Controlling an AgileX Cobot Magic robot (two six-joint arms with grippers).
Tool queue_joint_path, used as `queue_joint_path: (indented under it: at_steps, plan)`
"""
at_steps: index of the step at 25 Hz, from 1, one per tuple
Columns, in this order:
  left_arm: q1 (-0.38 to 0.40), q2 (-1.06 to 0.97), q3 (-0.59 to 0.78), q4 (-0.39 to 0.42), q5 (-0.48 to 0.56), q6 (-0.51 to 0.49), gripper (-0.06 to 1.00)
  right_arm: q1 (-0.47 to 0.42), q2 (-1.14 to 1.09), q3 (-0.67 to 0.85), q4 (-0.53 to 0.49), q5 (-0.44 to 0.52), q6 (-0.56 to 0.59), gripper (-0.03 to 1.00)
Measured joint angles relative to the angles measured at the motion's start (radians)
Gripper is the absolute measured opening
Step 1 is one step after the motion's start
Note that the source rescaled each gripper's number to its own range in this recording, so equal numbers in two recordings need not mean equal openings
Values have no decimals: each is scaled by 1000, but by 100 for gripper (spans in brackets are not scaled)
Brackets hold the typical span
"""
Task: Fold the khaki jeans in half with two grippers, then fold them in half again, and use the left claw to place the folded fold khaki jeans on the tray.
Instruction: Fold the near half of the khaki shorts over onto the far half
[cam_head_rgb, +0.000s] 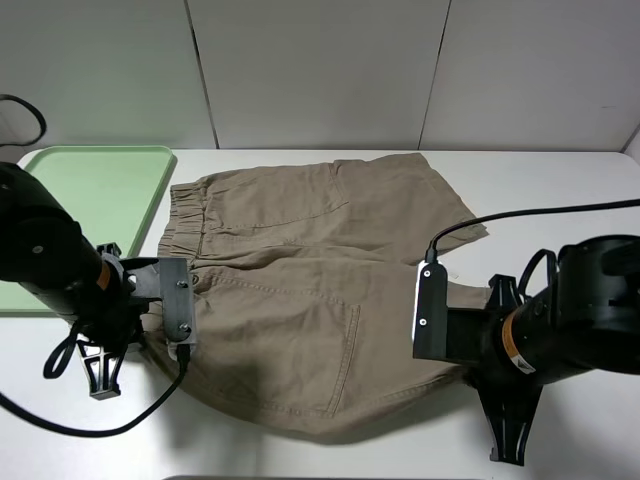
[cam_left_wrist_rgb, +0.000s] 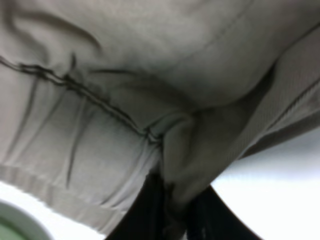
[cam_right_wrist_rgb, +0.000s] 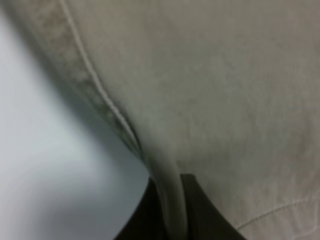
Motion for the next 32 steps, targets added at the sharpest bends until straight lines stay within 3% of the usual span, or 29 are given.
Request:
queue_joint_path:
  at_steps: [3,9,14,17,21,25,29,32]
  plan:
    - [-42,-95,0,-32,35,-2,10,52,-44,-40,-1,73,0,0]
    - [-90,-313,-16,-102,152,-15,10,131,-251,-43,-31,110,48,0]
    - [-94,-441,-23,-88,223,-22,10,133,-396,-43,-220,177,188,0]
    - [-94,-454,-28,-43,229,-88,10,132,-415,-43,-365,193,287,0]
    - [-94,-454,-31,81,228,-259,10,69,-402,-43,-534,177,470,0]
    - [-94,-454,-35,268,209,-486,10,-68,-390,-43,-644,62,641,0]
    - [-98,-454,-36,501,186,-749,10,-197,-345,-66,-682,-103,688,0]
    - [-98,-454,-36,668,184,-916,10,-252,-275,-114,-683,-169,694,0]
